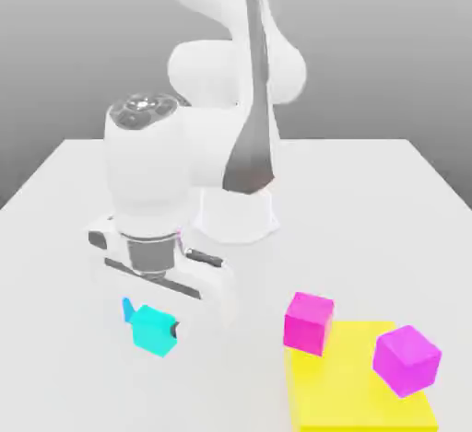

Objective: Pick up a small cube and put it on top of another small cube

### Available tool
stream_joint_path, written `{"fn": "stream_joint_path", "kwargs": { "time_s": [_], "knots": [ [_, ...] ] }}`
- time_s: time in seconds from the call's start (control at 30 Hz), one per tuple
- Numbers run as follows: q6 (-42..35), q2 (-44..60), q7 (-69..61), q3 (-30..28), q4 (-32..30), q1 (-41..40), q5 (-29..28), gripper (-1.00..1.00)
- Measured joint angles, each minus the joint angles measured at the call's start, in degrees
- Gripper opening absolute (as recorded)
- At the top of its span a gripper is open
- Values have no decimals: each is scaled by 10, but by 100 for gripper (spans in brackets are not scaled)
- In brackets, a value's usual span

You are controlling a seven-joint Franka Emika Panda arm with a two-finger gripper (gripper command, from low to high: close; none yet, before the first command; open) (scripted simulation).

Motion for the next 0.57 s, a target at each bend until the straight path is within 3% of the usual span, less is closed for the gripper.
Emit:
{"fn": "stream_joint_path", "kwargs": {
  "time_s": [0.27, 0.43, 0.47, 0.57],
  "knots": [
    [-127, -121, 251, 78, 5, 82, 30, -100],
    [-49, -59, 295, 93, -13, 85, 11, -100],
    [-34, -47, 298, 94, -16, 85, 9, 100],
    [-34, -47, 298, 94, -16, 85, 9, 100]
  ]
}}
